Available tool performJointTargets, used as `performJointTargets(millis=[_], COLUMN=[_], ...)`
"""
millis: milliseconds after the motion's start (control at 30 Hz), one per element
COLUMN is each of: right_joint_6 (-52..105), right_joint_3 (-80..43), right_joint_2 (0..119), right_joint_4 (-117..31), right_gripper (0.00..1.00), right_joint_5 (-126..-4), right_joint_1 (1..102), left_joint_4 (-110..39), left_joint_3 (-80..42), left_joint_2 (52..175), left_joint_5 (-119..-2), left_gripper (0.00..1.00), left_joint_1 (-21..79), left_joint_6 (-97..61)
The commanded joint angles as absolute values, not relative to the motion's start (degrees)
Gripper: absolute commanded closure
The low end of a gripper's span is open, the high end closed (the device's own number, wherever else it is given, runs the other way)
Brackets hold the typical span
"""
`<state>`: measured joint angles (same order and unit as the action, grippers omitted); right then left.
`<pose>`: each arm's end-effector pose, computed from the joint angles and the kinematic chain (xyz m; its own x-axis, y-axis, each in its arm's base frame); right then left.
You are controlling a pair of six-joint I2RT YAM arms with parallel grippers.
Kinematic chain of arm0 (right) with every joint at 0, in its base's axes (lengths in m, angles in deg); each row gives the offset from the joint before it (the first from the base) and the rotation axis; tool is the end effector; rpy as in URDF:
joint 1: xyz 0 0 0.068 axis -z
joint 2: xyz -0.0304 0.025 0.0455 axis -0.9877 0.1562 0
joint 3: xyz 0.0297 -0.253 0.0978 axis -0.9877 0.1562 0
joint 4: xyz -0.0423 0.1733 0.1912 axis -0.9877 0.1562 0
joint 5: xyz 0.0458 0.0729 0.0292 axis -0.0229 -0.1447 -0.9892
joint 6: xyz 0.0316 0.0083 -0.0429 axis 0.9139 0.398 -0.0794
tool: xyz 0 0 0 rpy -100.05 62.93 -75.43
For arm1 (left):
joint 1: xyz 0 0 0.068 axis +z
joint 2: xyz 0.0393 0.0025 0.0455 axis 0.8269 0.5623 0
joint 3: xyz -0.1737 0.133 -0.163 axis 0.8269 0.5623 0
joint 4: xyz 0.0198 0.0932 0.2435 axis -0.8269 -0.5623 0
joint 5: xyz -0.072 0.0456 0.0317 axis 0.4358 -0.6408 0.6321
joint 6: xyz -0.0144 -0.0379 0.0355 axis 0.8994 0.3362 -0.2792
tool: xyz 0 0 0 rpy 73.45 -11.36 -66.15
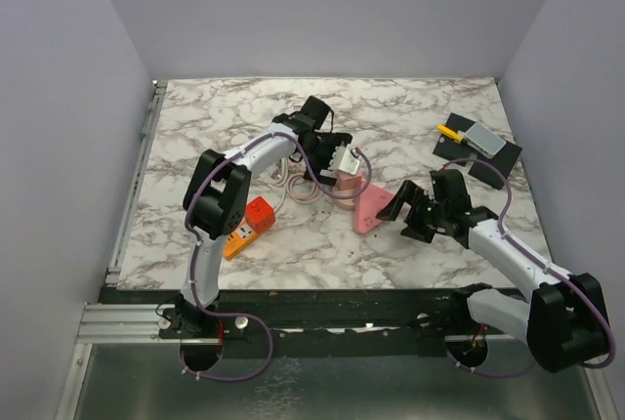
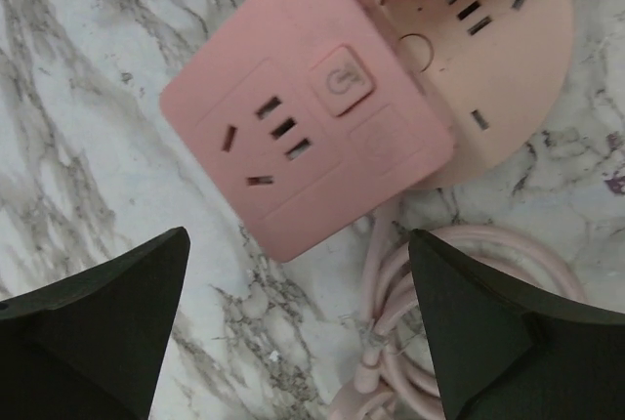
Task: Insert the plug
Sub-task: Insert the plug into the socket.
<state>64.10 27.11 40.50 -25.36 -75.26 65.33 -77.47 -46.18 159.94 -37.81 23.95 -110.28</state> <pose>0.1941 0.0660 0.1844 -0.8440 0.4550 -0.2841 0.2035 0.7616 0.6152 0.3791 -0.2571 0.2079 0.5313 0.6658 -0.5238 0.8444 -0.3657 0.3916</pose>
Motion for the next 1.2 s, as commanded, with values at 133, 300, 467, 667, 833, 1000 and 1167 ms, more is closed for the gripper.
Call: performJointTargets(millis=[133, 300, 467, 667, 833, 1000, 1167], right_joint_6=[64.5, 61.7, 60.2, 60.3, 58.7, 55.1, 53.9], right_joint_3=[26.8, 25.1, 23.7, 25.3, 23.6, 17.4, 13.6], right_joint_2=[43.8, 44.1, 45.2, 46.3, 48.7, 49.6, 50.7], right_joint_4=[-29.1, -27.1, -25.3, -27.9, -27.6, -23.0, -20.0], right_gripper=[0.0, 0.0, 0.0, 0.0, 0.0, 0.0, 0.0], right_joint_5=[-75.9, -76.1, -75.9, -77.2, -76.4, -72.8, -71.0], right_joint_1=[68.8, 70.4, 71.6, 72.3, 74.2, 74.6, 74.6], left_joint_4=[-72.7, -67.7, -65.4, -60.7, -56.9, -55.8, -55.7], left_joint_3=[-32.9, -28.1, -26.0, -23.7, -22.4, -23.9, -22.7], left_joint_2=[154.7, 153.6, 153.0, 150.5, 150.6, 151.8, 150.6], left_joint_5=[-32.2, -33.3, -34.3, -37.4, -43.2, -47.2, -50.7], left_gripper=[0.09, 0.09, 0.14, 0.27, 0.38, 0.49, 0.67], left_joint_1=[23.0, 22.4, 21.2, 19.0, 16.5, 16.1, 15.9], left_joint_6=[-106.0, -103.3, -98.0, -80.1, -68.9, -61.8, -57.4])
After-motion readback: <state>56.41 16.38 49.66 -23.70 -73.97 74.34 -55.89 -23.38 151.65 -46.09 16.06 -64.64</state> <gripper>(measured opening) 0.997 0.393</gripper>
